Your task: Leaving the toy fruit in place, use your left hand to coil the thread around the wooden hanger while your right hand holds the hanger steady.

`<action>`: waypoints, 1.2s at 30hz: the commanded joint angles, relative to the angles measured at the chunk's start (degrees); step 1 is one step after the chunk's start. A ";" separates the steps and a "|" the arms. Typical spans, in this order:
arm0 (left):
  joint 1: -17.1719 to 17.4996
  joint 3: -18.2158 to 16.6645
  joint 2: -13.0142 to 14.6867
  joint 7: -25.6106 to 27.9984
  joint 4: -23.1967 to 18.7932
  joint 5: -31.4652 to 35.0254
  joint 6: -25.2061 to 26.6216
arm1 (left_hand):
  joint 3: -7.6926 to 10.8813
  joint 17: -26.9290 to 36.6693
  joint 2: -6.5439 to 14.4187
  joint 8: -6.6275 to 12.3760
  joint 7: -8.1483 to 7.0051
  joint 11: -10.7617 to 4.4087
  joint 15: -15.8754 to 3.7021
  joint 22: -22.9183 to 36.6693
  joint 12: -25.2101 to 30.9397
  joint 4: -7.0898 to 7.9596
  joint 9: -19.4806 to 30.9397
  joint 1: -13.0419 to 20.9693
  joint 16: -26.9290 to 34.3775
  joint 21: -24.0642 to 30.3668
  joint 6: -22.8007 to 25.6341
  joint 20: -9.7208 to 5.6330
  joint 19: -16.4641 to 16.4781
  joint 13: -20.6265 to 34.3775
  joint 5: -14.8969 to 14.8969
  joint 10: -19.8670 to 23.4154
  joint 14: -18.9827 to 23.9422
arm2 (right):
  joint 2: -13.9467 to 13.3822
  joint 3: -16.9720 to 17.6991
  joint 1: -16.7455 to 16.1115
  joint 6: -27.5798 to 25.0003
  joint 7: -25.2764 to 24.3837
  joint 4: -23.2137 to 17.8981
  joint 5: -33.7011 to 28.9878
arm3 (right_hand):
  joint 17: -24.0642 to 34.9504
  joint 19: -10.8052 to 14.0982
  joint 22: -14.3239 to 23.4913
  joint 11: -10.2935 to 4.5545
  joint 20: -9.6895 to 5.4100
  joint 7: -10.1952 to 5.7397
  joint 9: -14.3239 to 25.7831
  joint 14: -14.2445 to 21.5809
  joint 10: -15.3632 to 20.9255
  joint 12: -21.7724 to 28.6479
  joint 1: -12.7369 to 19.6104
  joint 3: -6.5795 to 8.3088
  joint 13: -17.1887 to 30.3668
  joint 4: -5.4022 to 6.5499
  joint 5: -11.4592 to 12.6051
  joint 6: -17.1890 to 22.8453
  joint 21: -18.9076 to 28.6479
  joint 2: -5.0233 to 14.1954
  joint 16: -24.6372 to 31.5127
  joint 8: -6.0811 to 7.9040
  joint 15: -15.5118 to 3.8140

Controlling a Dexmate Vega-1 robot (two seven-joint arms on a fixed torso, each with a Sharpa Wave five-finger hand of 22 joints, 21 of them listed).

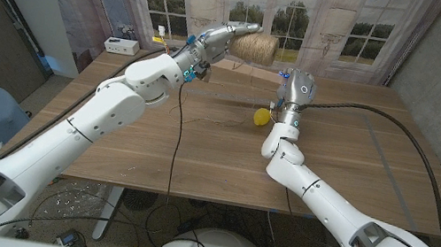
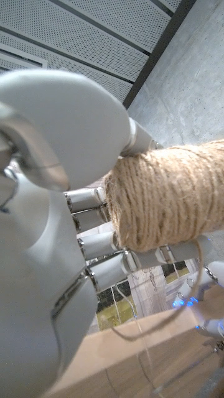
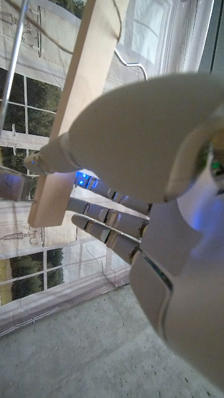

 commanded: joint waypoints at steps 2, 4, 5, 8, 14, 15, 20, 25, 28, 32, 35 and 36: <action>2.76 1.19 0.03 0.83 0.51 -3.53 2.73 | 3.67 0.17 9.01 -0.24 0.06 -1.03 -15.22 0.16 1.94 -3.29 0.26 8.76 -0.24 0.34 0.68 -4.71 -2.53 10.64 -0.37 0.99 12.55 | 0.87 3.26 -0.04 1.29 -6.12 -0.17 4.81 | 0.27 0.09 -0.08 -0.70 0.51 1.22 0.26 4.26 5.85 5.17 1.24 0.62 5.08 0.48 0.27 1.04 0.32 4.34 -0.16 0.20 -11.64; 3.23 1.09 0.13 1.08 0.50 -3.95 2.91 | 3.70 0.22 9.00 -0.27 0.10 -1.10 -15.22 0.16 1.90 -3.30 0.27 8.75 -0.24 0.38 0.69 -4.68 -2.52 10.55 -0.37 1.04 12.60 | 0.91 3.74 -0.15 1.87 -6.77 -0.29 5.47 | 0.34 0.09 -0.08 -0.64 0.51 1.20 0.25 4.29 5.82 5.13 1.24 0.64 5.06 0.46 0.26 1.05 0.34 4.33 -0.15 0.20 -11.57; 3.53 1.02 0.15 1.20 0.50 -4.21 2.95 | 3.71 0.27 9.01 -0.29 0.08 -1.10 -15.20 0.15 1.91 -3.29 0.27 8.73 -0.22 0.38 0.70 -4.69 -2.55 10.60 -0.37 0.98 12.64 | 0.98 4.00 -0.21 2.24 -7.15 -0.29 5.82 | 0.39 0.09 -0.08 -0.65 0.51 1.23 0.25 4.26 5.85 5.15 1.24 0.65 5.09 0.45 0.26 1.04 0.34 4.34 -0.15 0.19 -11.62; 4.57 0.70 0.19 2.12 0.50 -5.08 3.30 | 3.78 0.28 8.98 -0.34 0.11 -1.07 -15.24 0.15 1.93 -3.33 0.32 8.73 -0.31 0.45 0.68 -4.65 -2.55 10.57 -0.36 1.10 12.63 | 1.23 5.56 -0.79 4.34 -8.43 -0.86 7.70 | 0.39 0.11 -0.08 -0.67 0.56 1.25 0.25 4.32 5.89 5.14 1.25 0.69 5.09 0.42 0.24 1.04 0.37 4.31 -0.22 0.18 -11.57; 5.65 0.42 0.10 3.15 0.80 -6.02 3.46 | 3.85 0.25 8.97 -0.40 0.08 -1.19 -15.23 0.14 1.90 -3.32 0.41 8.67 -0.46 0.51 0.70 -4.71 -2.61 10.63 -0.37 0.90 12.64 | 1.82 7.70 -1.29 7.43 -9.72 -1.02 10.08 | 0.36 0.16 -0.08 -0.48 0.61 1.50 0.24 4.45 5.98 5.09 1.16 0.77 5.02 0.42 0.18 1.00 0.44 4.30 -0.34 0.13 -11.40; 5.88 0.36 0.03 3.37 0.85 -6.20 3.42 | 3.85 0.25 8.96 -0.42 0.06 -1.18 -15.22 0.14 1.91 -3.32 0.42 8.65 -0.49 0.53 0.69 -4.69 -2.61 10.64 -0.38 0.91 12.64 | 1.91 8.17 -1.48 8.14 -9.72 -1.13 10.48 | 0.41 0.18 -0.08 -0.49 0.64 1.54 0.24 4.44 5.96 5.09 1.17 0.77 5.04 0.40 0.18 1.01 0.45 4.28 -0.32 0.13 -11.42; 7.23 -0.19 -0.04 4.95 0.80 -6.86 3.33 | 3.92 0.32 8.97 -0.49 0.14 -1.18 -15.21 0.13 1.88 -3.32 0.44 8.63 -0.52 0.61 0.70 -4.72 -2.59 10.47 -0.37 1.12 12.72 | 3.39 11.24 -2.68 11.73 -9.72 -0.63 10.40 | 0.47 0.18 -0.07 -0.45 0.64 1.61 0.24 4.44 6.03 5.07 1.13 0.83 5.01 0.40 0.14 1.01 0.48 4.28 -0.38 0.11 -11.16; 8.84 -1.00 0.05 6.97 0.51 -7.33 3.11 | 3.98 0.34 8.94 -0.48 0.04 -1.11 -15.21 0.12 1.84 -3.35 0.56 8.60 -0.64 0.64 0.78 -4.78 -2.66 10.54 -0.37 0.87 12.67 | 5.58 14.96 -4.01 15.84 -9.72 0.40 8.62 | 0.46 0.20 -0.07 -0.38 0.66 1.71 0.24 4.52 6.03 4.97 1.15 0.93 4.92 0.34 0.12 1.00 0.53 4.25 -0.48 0.08 -11.08; 9.74 -1.53 0.05 8.32 0.34 -7.50 2.92 | 4.03 0.35 8.93 -0.53 0.13 -1.12 -15.24 0.12 1.84 -3.35 0.57 8.58 -0.68 0.72 0.86 -4.82 -2.60 10.40 -0.37 1.10 12.78 | 6.76 17.12 -4.77 19.25 -9.72 1.11 7.60 | 0.45 0.25 -0.07 -0.32 0.66 1.79 0.24 4.66 5.99 4.98 1.14 0.96 4.98 0.32 0.11 1.10 0.57 4.23 -0.48 0.10 -11.03; 10.94 -2.28 0.11 10.64 0.05 -7.29 2.65 | 4.06 0.40 8.90 -0.56 0.07 -1.10 -15.24 0.11 1.88 -3.38 0.59 8.58 -0.73 0.74 0.84 -4.83 -2.62 10.56 -0.37 0.94 12.75 | 8.45 19.94 -5.67 24.83 -9.72 2.56 5.50 | 0.52 0.27 -0.07 -0.27 0.65 1.80 0.24 4.64 6.03 4.94 1.19 1.01 4.93 0.29 0.09 1.06 0.60 4.25 -0.49 0.07 -11.07; 11.85 -2.95 0.20 12.94 -0.31 -6.92 2.64 | 4.10 0.36 8.90 -0.62 0.02 -1.02 -15.23 0.10 1.88 -3.37 0.63 8.55 -0.85 0.78 0.80 -4.82 -2.61 10.51 -0.37 1.00 12.70 | 8.87 20.90 -6.04 27.71 -9.72 3.15 4.20 | 0.52 0.29 -0.06 -0.18 0.59 1.86 0.25 4.64 5.90 4.90 1.16 0.99 4.97 0.32 0.07 1.06 0.63 4.29 -0.51 0.06 -11.16; 12.19 -3.18 0.20 13.75 -0.43 -6.68 2.53 | 4.11 0.37 8.89 -0.63 0.00 -1.12 -15.25 0.10 1.91 -3.38 0.62 8.55 -0.85 0.80 0.83 -4.83 -2.60 10.58 -0.37 0.99 12.73 | 8.85 21.04 -6.15 28.57 -9.72 3.19 4.04 | 0.59 0.27 -0.06 -0.20 0.57 1.88 0.25 4.58 5.87 4.90 1.19 0.99 4.99 0.30 0.07 1.04 0.62 4.29 -0.50 0.05 -11.26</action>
